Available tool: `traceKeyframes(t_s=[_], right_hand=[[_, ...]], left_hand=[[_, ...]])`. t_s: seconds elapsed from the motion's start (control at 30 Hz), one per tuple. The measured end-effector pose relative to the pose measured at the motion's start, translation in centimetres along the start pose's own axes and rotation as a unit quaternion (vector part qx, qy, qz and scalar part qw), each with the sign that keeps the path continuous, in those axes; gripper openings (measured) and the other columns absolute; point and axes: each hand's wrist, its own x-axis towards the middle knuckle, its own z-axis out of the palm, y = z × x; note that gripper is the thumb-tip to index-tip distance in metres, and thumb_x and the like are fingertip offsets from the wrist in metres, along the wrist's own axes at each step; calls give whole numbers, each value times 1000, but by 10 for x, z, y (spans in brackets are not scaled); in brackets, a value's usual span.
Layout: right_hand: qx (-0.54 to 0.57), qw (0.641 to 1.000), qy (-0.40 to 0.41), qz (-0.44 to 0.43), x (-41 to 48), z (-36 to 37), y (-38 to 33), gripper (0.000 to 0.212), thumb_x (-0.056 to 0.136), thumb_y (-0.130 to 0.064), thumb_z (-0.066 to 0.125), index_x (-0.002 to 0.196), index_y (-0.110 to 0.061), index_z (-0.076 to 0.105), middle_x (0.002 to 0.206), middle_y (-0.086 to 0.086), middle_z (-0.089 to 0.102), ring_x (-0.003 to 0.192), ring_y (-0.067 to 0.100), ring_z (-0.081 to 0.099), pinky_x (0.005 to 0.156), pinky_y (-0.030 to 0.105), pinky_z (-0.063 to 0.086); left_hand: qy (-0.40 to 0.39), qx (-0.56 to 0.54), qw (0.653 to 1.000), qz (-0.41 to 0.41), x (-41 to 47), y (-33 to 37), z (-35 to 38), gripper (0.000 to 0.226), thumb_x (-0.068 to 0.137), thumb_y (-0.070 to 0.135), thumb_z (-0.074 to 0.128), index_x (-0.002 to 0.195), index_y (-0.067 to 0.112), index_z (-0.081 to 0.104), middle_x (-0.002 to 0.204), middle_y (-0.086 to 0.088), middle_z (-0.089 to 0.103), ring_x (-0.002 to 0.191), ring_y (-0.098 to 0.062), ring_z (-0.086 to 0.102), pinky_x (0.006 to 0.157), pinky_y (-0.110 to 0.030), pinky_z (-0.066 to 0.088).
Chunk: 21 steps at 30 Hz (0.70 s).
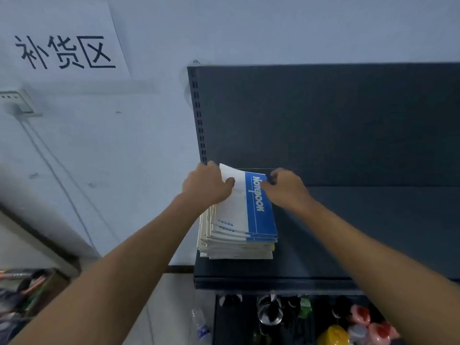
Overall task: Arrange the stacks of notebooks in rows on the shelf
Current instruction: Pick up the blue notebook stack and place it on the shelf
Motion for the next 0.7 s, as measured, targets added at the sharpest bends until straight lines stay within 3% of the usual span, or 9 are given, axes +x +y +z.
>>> traceKeyframes(t_s=[0.07,0.17,0.33,0.43,0.57,0.7], right_hand=[[30,999,-9,23,-4,9,6,28,95,-28,59,102,-1,64,96,7,68,87,24,66,68,35,52],[59,997,-34,34,-18,27,18,30,96,-21,59,99,7,66,94,15,72,90,30,69,75,43,56],[1,1000,20,-18,-19,44,22,25,96,-23,55,77,-6,54,94,17,61,97,32,57,81,38,48],[-69,996,38,-40,-24,54,17,25,100,-31,50,92,-9,58,109,12,51,111,27,43,83,30,37],[-142,985,70,-74,-31,61,12,42,101,-41,43,119,-8,61,119,10,47,115,26,36,93,35,45],[-168,979,68,-98,-31,60,8,50,101,-48,39,126,-11,60,121,8,46,116,25,35,97,34,40]], left_hand=[[-10,43,999,-28,-4,2,5,65,92,59,56,131,8,49,124,-12,52,104,-31,59,76,-38,45],[2,57,998,-41,-12,2,15,64,91,58,60,127,7,48,119,-12,49,102,-33,60,71,-37,42],[24,50,997,-59,-15,2,18,55,91,54,63,118,7,51,101,-5,41,83,-21,48,67,-33,42],[46,39,996,-63,-18,2,18,44,93,53,62,105,12,50,95,-3,44,80,-18,47,64,-30,38],[61,11,995,-80,-18,-5,16,37,93,46,65,94,15,44,87,0,49,75,-17,51,58,-27,38],[52,-58,989,-123,-12,-13,14,37,90,43,70,79,22,42,75,8,50,62,-12,52,47,-23,34]])
